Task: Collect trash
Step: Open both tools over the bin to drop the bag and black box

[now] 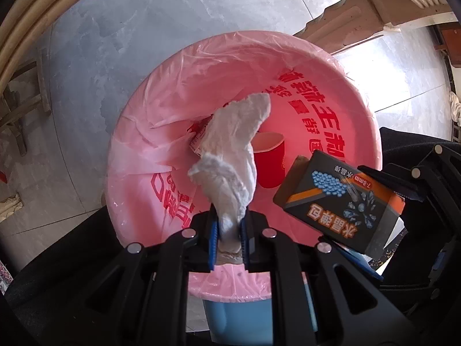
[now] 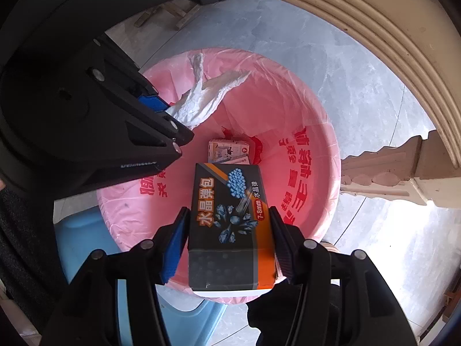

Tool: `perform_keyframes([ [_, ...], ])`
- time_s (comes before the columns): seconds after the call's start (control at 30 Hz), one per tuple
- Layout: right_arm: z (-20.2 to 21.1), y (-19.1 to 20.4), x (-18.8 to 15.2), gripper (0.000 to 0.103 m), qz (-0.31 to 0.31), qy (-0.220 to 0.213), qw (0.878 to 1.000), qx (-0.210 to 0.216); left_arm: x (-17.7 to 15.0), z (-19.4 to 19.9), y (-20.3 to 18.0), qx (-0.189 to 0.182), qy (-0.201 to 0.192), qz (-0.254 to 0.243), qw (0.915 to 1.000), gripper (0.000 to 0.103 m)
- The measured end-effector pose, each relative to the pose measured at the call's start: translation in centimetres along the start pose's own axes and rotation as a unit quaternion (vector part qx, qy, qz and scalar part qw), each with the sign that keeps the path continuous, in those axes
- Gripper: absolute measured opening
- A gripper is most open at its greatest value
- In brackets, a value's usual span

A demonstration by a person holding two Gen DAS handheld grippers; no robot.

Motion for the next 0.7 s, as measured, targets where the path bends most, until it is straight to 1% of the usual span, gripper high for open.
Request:
perform_keyframes([
  [0.1,-0.5,-0.1,0.1,0.054,-0.003,0.005,1.000,0.008,-0.1,0.3,0.0,0.006,0.000,-0.004,1.0000,0.015],
  [0.13,-0.6,-0.1,0.0,0.054,-0.006,0.007,1.000,0.012,-0.1,0.4,0.0,0.009,-0.001,-0.005,0.9999,0.017],
  [0.2,-1.1,-0.2,-0.1,0.054,-0.010,0.010,1.000,0.019,-0.3,0.2,-0.1,0.015,-0.005,-0.011,0.9998,0.019],
  [0.23,-1.1,-0.2,-0.1,0.055,-0.011,0.009,1.000,0.020,-0.2,0.1,-0.2,0.018,-0.005,-0.013,0.9997,0.022],
  [0.3,-1.2,-0.1,-0.1,0.056,-0.006,0.009,1.000,0.018,-0.2,0.3,-0.4,0.023,-0.007,-0.019,0.9995,0.032],
  [0.33,-1.2,-0.1,-0.1,0.059,-0.004,0.009,1.000,0.016,-0.2,0.5,-0.4,0.027,-0.007,-0.021,0.9994,0.043],
  [0.37,-1.3,-0.1,-0.1,0.063,-0.001,0.009,1.000,0.014,-0.1,0.7,-0.4,0.029,-0.008,-0.024,0.9993,0.052],
  [0.4,-1.3,0.0,-0.1,0.072,-0.001,0.006,1.000,0.015,-0.1,0.9,-0.5,0.030,-0.010,-0.025,0.9992,0.054],
  [0.43,-1.2,0.0,-0.1,0.074,0.000,0.004,1.000,0.016,0.0,1.1,-0.5,0.033,-0.011,-0.027,0.9990,0.056],
  [0.47,-1.1,0.1,-0.1,0.074,0.001,0.003,1.000,0.015,0.0,1.2,-0.5,0.035,-0.011,-0.028,0.9989,0.061],
  [0.5,-1.1,0.1,-0.1,0.074,0.002,0.002,1.000,0.013,0.1,1.3,-0.6,0.036,-0.014,-0.028,0.9989,0.064],
  [0.53,-1.1,0.1,-0.1,0.074,0.001,0.001,1.000,0.013,0.1,1.5,-0.6,0.038,-0.016,-0.026,0.9988,0.066],
  [0.7,-0.7,0.3,0.2,0.074,0.000,-0.004,1.000,0.014,-0.2,1.8,-0.4,0.039,-0.019,-0.032,0.9985,0.066],
])
Point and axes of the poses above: each gripper's, at about its wrist camera, not at the fingertips, and z roughly against the way its jaws point, y to its left, x to its top, the point moved 9 cm from there along -z, roughly the way its jaws point, and after that the axes turned 5 degrees about -y, right-handed, at the moved point
